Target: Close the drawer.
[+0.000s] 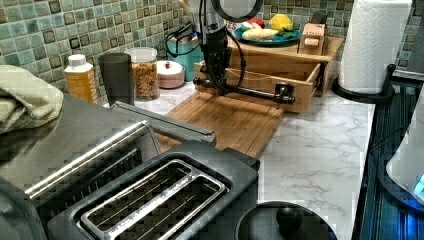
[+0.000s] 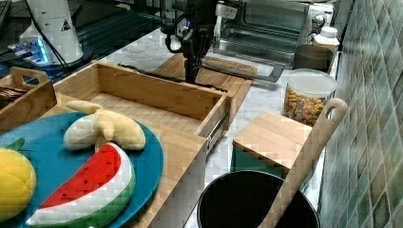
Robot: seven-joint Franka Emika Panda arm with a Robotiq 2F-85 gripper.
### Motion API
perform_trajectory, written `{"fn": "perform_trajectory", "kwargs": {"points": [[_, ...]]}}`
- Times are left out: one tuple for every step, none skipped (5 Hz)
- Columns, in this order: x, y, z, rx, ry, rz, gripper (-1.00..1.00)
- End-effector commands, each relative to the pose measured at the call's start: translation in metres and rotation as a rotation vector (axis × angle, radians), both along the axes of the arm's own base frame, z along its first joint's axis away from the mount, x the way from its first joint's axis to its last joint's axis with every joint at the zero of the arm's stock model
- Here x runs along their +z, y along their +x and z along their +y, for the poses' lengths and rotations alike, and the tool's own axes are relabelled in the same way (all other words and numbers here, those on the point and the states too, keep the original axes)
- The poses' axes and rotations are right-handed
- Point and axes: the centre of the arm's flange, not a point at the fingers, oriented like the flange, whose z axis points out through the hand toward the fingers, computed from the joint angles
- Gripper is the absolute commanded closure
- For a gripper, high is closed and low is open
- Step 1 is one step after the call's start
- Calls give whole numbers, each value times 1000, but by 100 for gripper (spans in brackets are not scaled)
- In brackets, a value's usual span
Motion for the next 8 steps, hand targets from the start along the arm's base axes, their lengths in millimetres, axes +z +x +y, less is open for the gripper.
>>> {"fn": "perform_trajectory", "kwargs": {"points": [[45, -26, -226, -84, -148, 7, 100], [46, -40, -289, -83, -144, 8, 100], [49, -52, -323, -72, -137, 7, 100], [54, -61, -338, -98, -140, 19, 100], [64, -75, -342, -152, -157, 3, 100], [64, -75, -342, -151, -157, 3, 100], [65, -75, -342, -151, -157, 3, 100], [64, -75, -341, -151, -157, 2, 100]]}}
